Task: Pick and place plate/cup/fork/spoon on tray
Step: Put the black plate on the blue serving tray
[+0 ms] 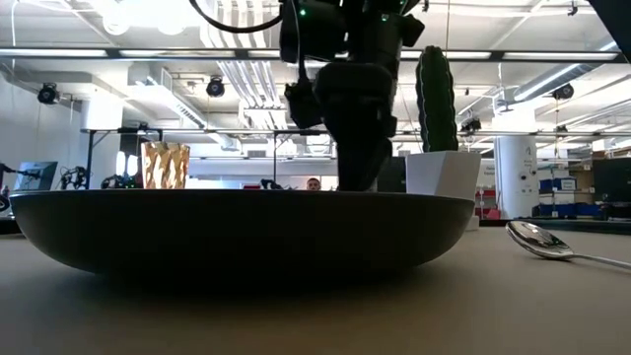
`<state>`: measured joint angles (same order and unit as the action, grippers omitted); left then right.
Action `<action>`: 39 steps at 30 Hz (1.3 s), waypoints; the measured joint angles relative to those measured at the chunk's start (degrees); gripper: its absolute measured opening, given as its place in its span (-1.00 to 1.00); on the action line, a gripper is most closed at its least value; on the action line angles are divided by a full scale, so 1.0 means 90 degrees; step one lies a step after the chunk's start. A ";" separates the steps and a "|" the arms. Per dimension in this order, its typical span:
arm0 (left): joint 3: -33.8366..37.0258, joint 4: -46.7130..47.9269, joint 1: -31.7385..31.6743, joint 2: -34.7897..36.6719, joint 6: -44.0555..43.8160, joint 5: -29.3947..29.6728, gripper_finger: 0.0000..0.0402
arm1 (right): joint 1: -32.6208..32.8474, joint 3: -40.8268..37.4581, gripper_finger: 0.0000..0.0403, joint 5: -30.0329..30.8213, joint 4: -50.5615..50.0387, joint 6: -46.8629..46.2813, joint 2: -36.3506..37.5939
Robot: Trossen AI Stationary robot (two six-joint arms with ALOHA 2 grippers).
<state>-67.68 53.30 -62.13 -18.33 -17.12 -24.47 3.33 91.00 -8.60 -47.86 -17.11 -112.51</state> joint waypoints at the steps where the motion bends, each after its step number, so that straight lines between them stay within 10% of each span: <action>1: 0.0002 -0.0062 0.0000 0.0000 0.0000 -0.0002 -0.33 | 0.0000 0.0000 -0.07 -0.0002 0.0049 -0.0029 0.0000; 39: 0.0007 -0.0201 0.0002 0.0000 -0.0233 -0.0049 -0.33 | -0.0031 0.0000 -0.07 0.0458 -0.0002 -0.0816 -0.0270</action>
<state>-67.61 51.48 -62.11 -18.33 -19.22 -24.91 3.06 91.00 -4.48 -47.88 -24.45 -114.93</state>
